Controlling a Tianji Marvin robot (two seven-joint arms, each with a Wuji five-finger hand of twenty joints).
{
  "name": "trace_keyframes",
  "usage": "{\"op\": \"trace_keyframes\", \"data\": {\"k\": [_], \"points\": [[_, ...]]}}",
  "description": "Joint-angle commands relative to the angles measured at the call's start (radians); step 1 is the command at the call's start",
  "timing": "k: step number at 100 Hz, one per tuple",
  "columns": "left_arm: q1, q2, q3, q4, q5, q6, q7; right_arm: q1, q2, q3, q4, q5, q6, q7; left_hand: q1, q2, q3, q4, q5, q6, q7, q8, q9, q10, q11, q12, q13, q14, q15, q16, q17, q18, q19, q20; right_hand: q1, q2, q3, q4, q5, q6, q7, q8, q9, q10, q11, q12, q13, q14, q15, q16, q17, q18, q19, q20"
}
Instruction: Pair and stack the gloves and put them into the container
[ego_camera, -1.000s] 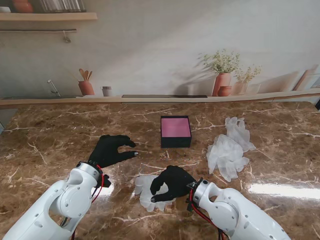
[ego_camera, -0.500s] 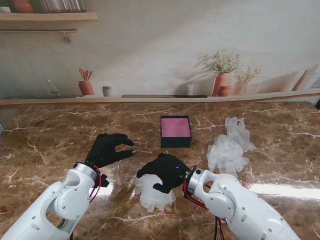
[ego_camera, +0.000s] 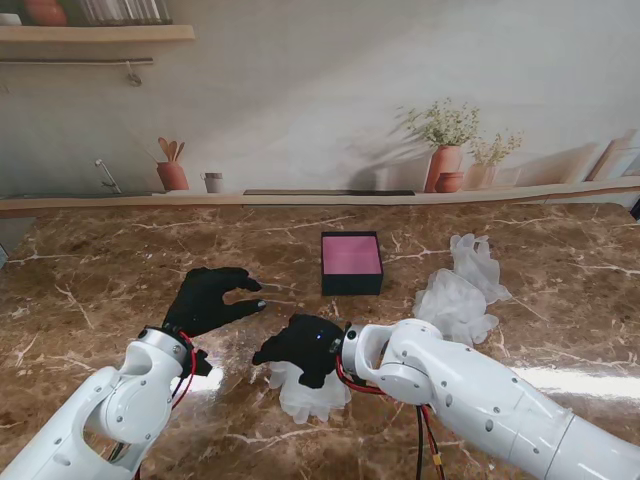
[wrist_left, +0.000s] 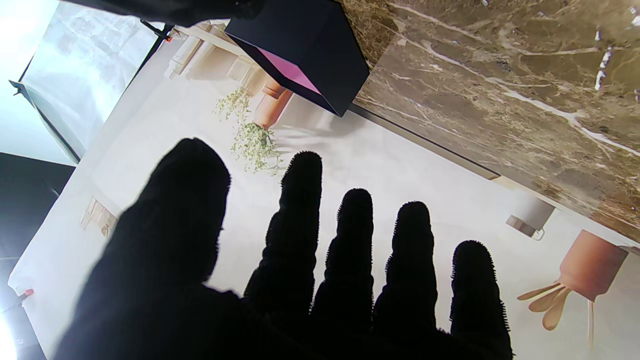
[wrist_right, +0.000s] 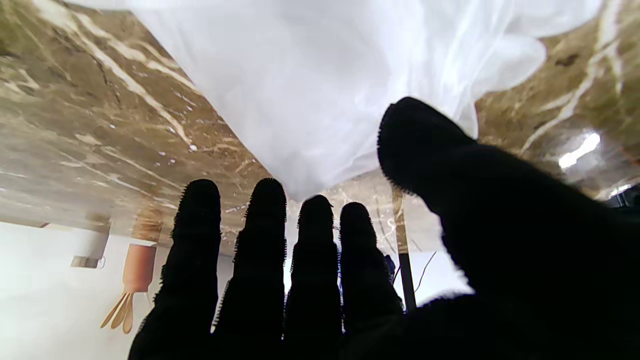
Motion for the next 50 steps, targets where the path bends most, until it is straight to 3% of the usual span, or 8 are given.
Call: {"op": "trace_keyframes", "data": {"k": [1,21,29,38,46,50], "points": [[0.008,-0.001,0.001,-0.002,-0.003,0.001,0.003,0.008,-0.003,-0.004,0.026,0.005,0.015,0.022,-0.005,0.044,-0.034,0.034,0.004,-0.025,-0.006,0.014,0.012,-0.015,-0.017,-0.008,0.025,-0.029,-0.032,-0.009,-0.022,0.009,-0.034,0.016,-0.006,-0.025,-0.005,0.019,-0.020,0.027,0.023,0.033,0.014,0.006,0.015,0.005,-0.026,-0.005,0.007,-0.008,0.000,-0.012,0.001,0.030],[0.011,-0.001,0.003,-0.006,-0.009,0.004,0.000,0.061,-0.019,-0.099,0.104,-0.017,0.038,-0.084,-0.001,0.048,-0.038,0.035,0.006,-0.026,-0.006,0.015,0.014,-0.014,-0.017,-0.008,0.028,-0.028,-0.031,-0.008,-0.023,0.012,-0.036,0.019,-0.027,-0.067,-0.019,0.004,0.064,-0.023,0.100,0.119,0.120,-0.032,0.103,0.092,0.017,-0.015,0.048,0.019,0.023,-0.015,0.020,0.049],[0.011,-0.001,0.004,-0.006,-0.011,0.004,0.000,0.079,-0.028,-0.131,0.138,-0.023,0.044,-0.133,-0.002,0.050,-0.040,0.035,0.006,-0.027,-0.006,0.015,0.015,-0.014,-0.017,-0.008,0.028,-0.030,-0.031,-0.008,-0.023,0.013,-0.038,0.020,-0.025,-0.084,-0.005,-0.002,0.083,-0.036,0.093,0.151,0.174,-0.061,0.198,0.207,0.060,-0.023,0.101,0.066,0.035,-0.016,0.037,0.055],[0.011,-0.001,0.004,-0.005,-0.011,0.003,0.000,0.089,-0.035,-0.152,0.164,-0.032,0.051,-0.179,0.000,0.051,-0.042,0.035,0.006,-0.028,-0.005,0.016,0.015,-0.014,-0.018,-0.008,0.029,-0.028,-0.031,-0.008,-0.023,0.016,-0.037,0.023,-0.021,-0.100,0.006,-0.007,0.063,-0.006,-0.025,0.090,0.231,-0.120,0.331,0.360,0.112,-0.032,0.191,0.151,0.052,-0.013,0.051,0.053],[0.011,-0.001,0.003,-0.006,-0.011,0.004,-0.001,0.090,-0.036,-0.160,0.170,-0.045,0.067,-0.200,0.002,0.052,-0.043,0.036,0.008,-0.027,-0.005,0.016,0.015,-0.013,-0.018,-0.008,0.029,-0.029,-0.032,-0.008,-0.023,0.016,-0.037,0.025,-0.025,-0.115,0.009,-0.013,0.113,-0.033,-0.039,0.052,0.316,-0.157,0.424,0.444,0.147,-0.037,0.275,0.220,0.063,-0.006,0.058,0.045],[0.011,-0.001,0.003,-0.006,-0.012,0.005,-0.001,0.088,-0.034,-0.159,0.166,-0.053,0.077,-0.201,0.002,0.053,-0.044,0.036,0.009,-0.027,-0.005,0.016,0.015,-0.014,-0.019,-0.008,0.029,-0.027,-0.032,-0.008,-0.022,0.016,-0.037,0.025,-0.009,-0.137,-0.009,-0.101,0.167,-0.057,0.010,0.025,0.374,-0.163,0.431,0.564,0.153,-0.041,0.313,0.263,0.065,-0.004,0.064,0.035]]}}
